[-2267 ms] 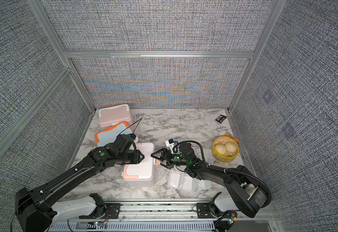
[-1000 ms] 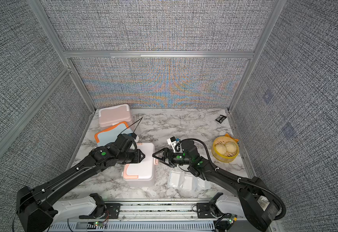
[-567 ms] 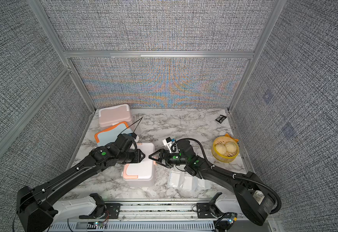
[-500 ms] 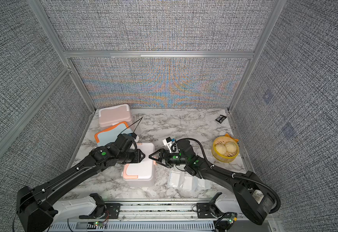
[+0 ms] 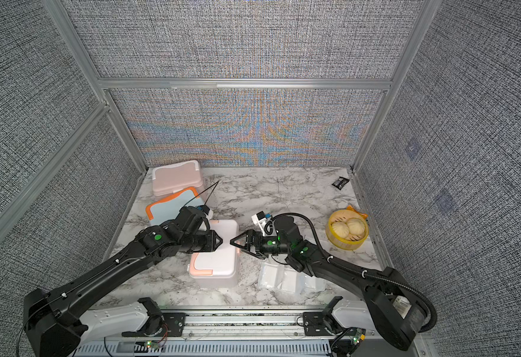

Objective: Open first aid kits and take out gauze
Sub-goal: Fasten the fastener of the first aid kit, then move the first aid kit to the center of the board.

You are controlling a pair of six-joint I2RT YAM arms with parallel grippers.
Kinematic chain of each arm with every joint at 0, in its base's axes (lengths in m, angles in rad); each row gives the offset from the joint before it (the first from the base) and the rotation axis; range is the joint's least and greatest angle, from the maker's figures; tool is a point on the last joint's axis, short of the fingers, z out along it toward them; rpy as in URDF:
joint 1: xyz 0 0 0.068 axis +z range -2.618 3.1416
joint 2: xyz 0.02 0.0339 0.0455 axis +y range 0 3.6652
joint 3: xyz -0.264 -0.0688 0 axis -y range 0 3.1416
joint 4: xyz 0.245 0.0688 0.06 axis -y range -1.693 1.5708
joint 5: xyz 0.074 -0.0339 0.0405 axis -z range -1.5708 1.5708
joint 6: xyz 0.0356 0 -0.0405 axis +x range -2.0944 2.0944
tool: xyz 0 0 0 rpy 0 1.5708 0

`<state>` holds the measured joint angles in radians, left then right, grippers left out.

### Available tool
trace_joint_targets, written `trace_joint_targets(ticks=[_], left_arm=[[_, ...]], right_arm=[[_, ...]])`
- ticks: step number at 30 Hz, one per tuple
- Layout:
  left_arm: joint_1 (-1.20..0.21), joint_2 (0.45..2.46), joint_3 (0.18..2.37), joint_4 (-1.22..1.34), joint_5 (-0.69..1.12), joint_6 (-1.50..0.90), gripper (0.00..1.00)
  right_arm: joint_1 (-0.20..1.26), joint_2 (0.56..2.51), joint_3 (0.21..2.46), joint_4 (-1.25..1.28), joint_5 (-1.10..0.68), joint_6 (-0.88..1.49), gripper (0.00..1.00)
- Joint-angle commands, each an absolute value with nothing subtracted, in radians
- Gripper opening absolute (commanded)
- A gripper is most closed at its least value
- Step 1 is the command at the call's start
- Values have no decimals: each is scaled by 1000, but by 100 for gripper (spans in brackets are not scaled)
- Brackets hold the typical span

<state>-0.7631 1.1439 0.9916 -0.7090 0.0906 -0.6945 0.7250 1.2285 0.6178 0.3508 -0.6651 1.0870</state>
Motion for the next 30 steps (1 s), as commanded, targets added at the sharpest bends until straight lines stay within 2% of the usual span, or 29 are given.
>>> trace_joint_targets(ticks=[1, 7, 10, 12, 21, 30], left_arm=[[-762, 1109, 1025, -806, 21, -682, 41], [-761, 955, 998, -845, -101, -684, 73], [-760, 879, 991, -900, -175, -706, 86], [-759, 835, 980, -926, -205, -720, 91], [-742, 714, 903, -962, -185, -788, 97], [-694, 785, 856, -866, -57, -785, 98]], right_arm=[[723, 1173, 645, 162, -598, 972, 99], [731, 1064, 673, -60, -510, 835, 99], [747, 1026, 683, -121, -480, 794, 99], [768, 1005, 688, -147, -453, 769, 99], [881, 1027, 719, -169, -380, 689, 99], [980, 1147, 795, -176, -331, 625, 99]])
